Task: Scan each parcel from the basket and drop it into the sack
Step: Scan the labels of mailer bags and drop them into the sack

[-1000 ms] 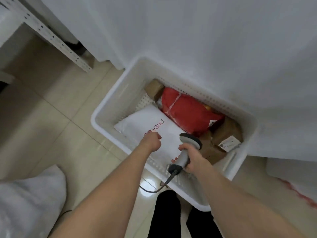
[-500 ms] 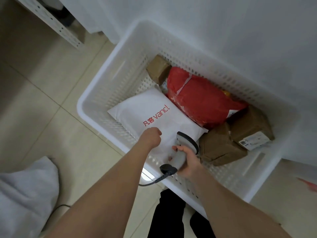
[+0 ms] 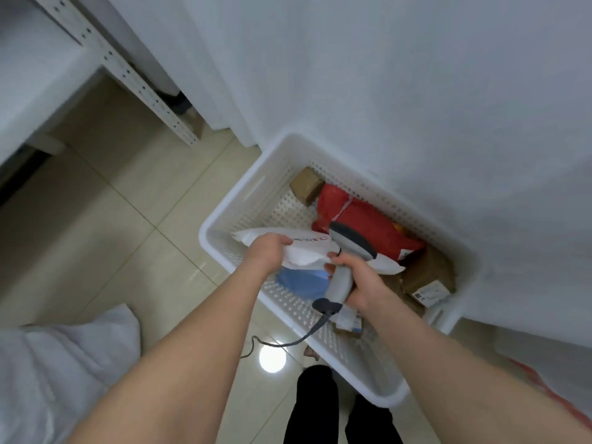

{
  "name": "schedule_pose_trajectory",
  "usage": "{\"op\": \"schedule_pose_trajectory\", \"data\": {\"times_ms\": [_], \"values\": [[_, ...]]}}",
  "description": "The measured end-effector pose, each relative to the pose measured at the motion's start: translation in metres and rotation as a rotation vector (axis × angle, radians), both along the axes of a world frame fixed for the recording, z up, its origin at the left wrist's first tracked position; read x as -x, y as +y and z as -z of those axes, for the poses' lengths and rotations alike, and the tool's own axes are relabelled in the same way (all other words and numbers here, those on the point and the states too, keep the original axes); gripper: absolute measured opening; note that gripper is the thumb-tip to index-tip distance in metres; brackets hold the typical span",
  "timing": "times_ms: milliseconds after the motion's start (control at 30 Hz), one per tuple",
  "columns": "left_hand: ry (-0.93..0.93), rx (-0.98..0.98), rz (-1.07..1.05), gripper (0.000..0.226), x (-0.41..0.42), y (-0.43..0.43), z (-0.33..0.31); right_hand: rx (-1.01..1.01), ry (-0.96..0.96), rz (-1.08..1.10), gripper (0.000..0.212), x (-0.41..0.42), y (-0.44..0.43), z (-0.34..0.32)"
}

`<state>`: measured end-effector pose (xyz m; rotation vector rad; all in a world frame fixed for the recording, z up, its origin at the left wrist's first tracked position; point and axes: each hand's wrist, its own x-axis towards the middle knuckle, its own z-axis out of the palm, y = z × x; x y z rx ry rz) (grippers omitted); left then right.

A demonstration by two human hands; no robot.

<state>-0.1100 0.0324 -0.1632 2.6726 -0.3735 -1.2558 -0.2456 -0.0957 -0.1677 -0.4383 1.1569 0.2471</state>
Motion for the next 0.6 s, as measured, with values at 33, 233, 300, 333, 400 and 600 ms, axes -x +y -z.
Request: {"op": "schedule_pose_trajectory", "data": {"times_ms": [33, 233, 300, 333, 400, 600], "values": [[-0.011, 0.003, 0.027, 0.055, -0.001, -0.004, -0.02, 0.024, -0.013, -0.005, 0.01, -0.006, -0.006, -0.017], [-0.054, 0.101, -0.004, 0.054, 0.001, -0.023, -0.131, 0.091, -0.12, -0.02, 0.013, -0.016, -0.031, -0.134], [-0.056, 0.189, -0.059, 0.041, 0.005, -0.027, -0.165, 0.106, -0.133, -0.028, 0.012, -0.01, -0.038, -0.171], [-0.081, 0.231, -0.096, 0.031, 0.007, -0.03, -0.183, 0.112, -0.139, -0.027, 0.012, -0.008, -0.041, -0.19], [-0.136, 0.285, -0.16, 0.021, 0.01, -0.038, -0.221, 0.134, -0.165, -0.028, 0.012, -0.003, -0.047, -0.23], [-0.312, 0.479, -0.343, 0.022, 0.016, -0.054, -0.332, 0.21, -0.322, 0.181, 0.026, 0.009, -0.05, -0.333]]}}
